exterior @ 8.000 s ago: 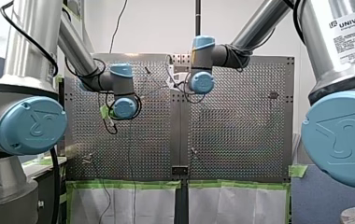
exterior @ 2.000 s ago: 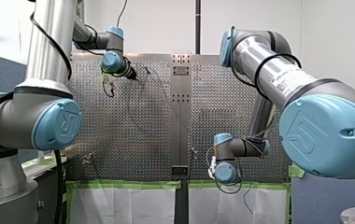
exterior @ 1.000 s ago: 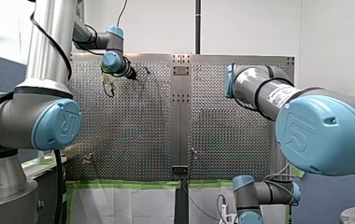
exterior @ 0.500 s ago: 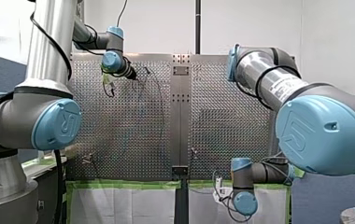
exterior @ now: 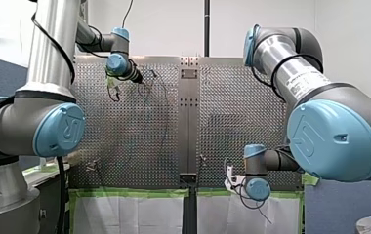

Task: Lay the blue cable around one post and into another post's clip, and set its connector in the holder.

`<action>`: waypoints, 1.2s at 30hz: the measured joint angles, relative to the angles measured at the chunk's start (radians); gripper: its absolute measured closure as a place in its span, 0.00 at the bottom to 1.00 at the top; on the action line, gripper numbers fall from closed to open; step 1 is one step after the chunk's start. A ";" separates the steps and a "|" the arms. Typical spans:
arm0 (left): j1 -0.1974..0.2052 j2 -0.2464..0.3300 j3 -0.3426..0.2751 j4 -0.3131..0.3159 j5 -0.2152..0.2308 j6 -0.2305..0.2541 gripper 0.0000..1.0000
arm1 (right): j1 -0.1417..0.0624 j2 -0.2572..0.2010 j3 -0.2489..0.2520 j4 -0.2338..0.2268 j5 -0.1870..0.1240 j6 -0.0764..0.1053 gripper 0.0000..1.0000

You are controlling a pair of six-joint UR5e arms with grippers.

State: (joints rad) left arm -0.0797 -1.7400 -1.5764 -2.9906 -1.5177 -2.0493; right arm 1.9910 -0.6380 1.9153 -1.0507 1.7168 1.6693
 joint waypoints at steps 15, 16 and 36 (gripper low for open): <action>-0.005 0.000 0.000 -0.008 -0.030 -0.010 0.00 | -0.001 -0.166 0.010 0.000 -0.043 -0.006 1.00; -0.005 0.000 0.000 -0.008 -0.030 -0.010 0.00 | -0.001 -0.175 0.014 -0.002 -0.043 -0.006 1.00; -0.006 0.000 0.000 -0.009 -0.034 -0.014 0.00 | 0.016 -0.154 0.040 -0.033 -0.044 -0.041 1.00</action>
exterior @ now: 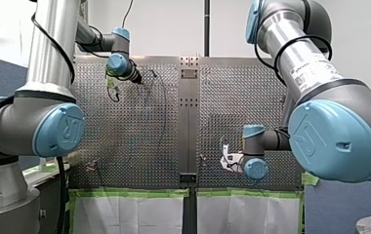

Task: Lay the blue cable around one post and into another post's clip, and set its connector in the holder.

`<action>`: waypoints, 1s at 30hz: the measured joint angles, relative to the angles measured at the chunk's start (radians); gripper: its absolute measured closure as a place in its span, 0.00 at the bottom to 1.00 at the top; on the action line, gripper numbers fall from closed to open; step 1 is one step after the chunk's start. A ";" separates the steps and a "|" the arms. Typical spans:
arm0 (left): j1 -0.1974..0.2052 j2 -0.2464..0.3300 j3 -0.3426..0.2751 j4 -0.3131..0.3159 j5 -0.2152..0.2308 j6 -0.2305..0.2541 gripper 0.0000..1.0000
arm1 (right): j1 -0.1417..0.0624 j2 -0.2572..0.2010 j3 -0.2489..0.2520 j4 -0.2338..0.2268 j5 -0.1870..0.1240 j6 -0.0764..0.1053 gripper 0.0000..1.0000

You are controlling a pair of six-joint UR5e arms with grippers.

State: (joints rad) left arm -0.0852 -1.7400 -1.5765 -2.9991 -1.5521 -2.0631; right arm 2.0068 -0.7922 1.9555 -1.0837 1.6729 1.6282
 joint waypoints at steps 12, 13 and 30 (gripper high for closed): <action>-0.010 0.000 0.000 0.000 -0.012 -0.084 0.00 | -0.004 0.004 0.002 -0.006 -0.001 0.003 1.00; -0.011 0.000 0.000 0.000 -0.012 -0.093 0.00 | -0.004 0.004 0.002 -0.006 -0.001 0.003 1.00; -0.033 0.022 -0.055 -0.011 0.026 -0.257 0.00 | -0.009 0.004 0.002 -0.014 -0.001 0.007 1.00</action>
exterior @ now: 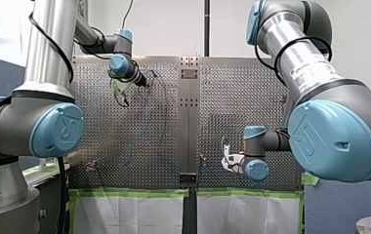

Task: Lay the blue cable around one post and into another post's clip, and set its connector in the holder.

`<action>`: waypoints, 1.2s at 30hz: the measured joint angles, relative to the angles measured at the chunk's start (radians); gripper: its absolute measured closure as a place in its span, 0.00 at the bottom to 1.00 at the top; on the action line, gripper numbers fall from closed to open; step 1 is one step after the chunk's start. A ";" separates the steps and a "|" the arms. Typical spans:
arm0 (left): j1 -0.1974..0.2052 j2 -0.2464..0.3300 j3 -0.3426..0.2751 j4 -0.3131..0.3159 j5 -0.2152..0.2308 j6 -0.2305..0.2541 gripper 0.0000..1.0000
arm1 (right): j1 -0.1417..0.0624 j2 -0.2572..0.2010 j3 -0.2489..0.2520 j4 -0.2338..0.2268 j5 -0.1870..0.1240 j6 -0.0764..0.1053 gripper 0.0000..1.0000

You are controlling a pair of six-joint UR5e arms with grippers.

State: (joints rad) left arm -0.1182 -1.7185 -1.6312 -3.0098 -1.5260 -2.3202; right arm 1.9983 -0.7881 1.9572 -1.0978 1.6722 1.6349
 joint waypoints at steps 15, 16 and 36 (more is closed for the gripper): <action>-0.006 0.046 -0.069 0.050 -0.013 -0.101 0.00 | -0.002 0.000 0.000 0.002 0.000 0.001 1.00; -0.006 0.049 -0.069 0.044 -0.015 -0.096 0.00 | -0.002 0.000 0.000 0.002 0.000 0.001 1.00; -0.003 0.220 -0.114 -0.141 -0.124 0.087 0.00 | -0.002 0.000 -0.002 -0.005 -0.001 0.002 1.00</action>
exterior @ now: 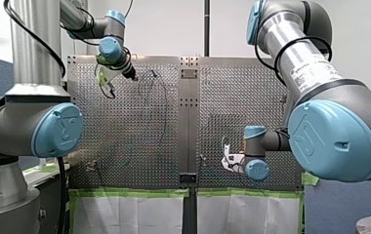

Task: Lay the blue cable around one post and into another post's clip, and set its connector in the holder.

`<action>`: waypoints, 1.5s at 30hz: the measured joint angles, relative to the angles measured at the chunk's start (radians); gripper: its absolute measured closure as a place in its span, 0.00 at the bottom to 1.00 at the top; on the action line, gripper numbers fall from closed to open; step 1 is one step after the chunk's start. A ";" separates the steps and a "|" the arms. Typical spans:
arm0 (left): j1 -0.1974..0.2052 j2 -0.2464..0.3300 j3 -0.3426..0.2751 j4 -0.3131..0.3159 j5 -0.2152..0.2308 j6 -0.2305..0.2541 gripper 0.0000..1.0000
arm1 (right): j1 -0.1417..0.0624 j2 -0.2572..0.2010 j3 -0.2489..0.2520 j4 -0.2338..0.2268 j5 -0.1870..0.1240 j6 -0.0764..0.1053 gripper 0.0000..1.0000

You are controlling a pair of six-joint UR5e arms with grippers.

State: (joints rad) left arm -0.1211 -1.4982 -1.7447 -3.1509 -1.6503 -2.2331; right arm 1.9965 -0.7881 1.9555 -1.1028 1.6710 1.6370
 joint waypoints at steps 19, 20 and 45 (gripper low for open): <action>-0.021 0.010 0.194 -0.196 0.018 0.197 0.00 | 0.000 0.000 0.000 -0.002 -0.011 0.016 1.00; -0.023 0.006 0.204 -0.206 0.018 0.206 0.00 | 0.000 0.000 0.000 -0.002 -0.011 0.016 1.00; -0.054 -0.005 0.306 -0.467 0.021 0.482 0.00 | 0.000 0.000 -0.008 0.005 -0.013 0.014 1.00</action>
State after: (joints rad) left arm -0.1754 -1.5032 -1.4385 -3.6177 -1.6295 -1.7515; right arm 1.9965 -0.7884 1.9473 -1.0979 1.6585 1.6512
